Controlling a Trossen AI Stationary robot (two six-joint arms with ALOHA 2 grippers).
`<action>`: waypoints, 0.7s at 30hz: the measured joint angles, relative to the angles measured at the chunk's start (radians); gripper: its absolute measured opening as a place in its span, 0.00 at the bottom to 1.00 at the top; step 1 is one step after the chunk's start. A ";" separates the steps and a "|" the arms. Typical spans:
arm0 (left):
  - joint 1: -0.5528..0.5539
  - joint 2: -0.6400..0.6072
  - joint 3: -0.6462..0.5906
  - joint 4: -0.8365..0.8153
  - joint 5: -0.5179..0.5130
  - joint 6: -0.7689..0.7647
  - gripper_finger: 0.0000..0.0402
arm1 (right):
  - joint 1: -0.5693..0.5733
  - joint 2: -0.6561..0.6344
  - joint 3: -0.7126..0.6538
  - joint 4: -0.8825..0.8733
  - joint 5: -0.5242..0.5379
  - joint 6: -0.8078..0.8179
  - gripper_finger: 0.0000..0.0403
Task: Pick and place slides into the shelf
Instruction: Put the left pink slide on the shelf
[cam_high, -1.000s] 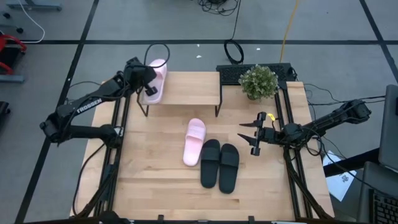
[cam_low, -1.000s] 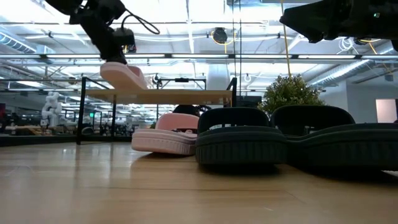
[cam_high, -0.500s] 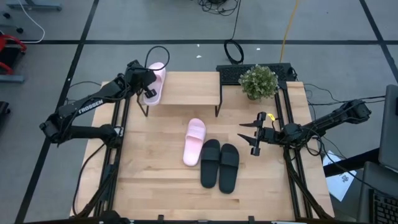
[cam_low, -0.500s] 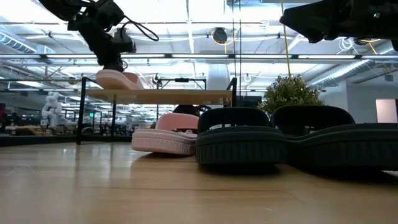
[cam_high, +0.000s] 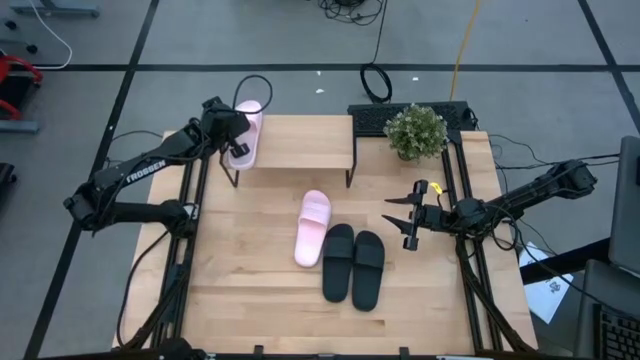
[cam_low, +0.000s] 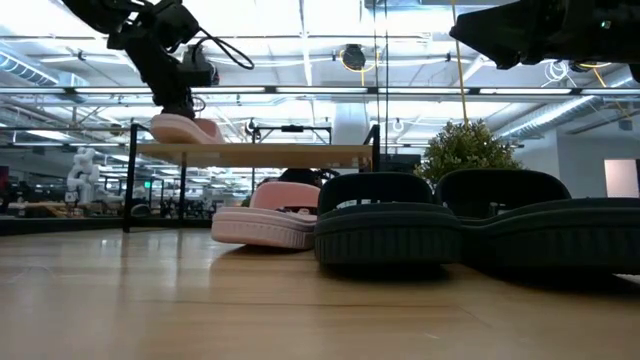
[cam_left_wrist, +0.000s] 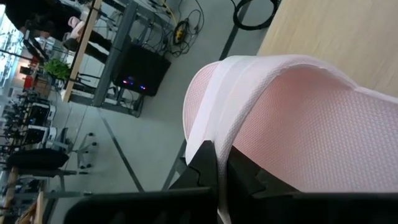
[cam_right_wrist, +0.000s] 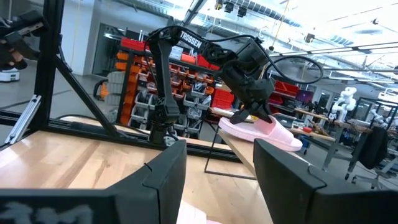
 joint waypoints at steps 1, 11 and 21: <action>0.004 0.000 0.000 0.000 0.000 0.000 0.00 | 0.000 0.000 0.000 -0.001 0.000 0.000 0.44; 0.014 0.000 0.000 -0.002 0.022 -0.012 0.00 | 0.000 0.000 0.000 -0.005 0.000 0.001 0.44; -0.001 0.000 0.000 -0.004 0.020 -0.010 0.00 | 0.000 0.000 0.000 -0.005 0.000 0.000 0.44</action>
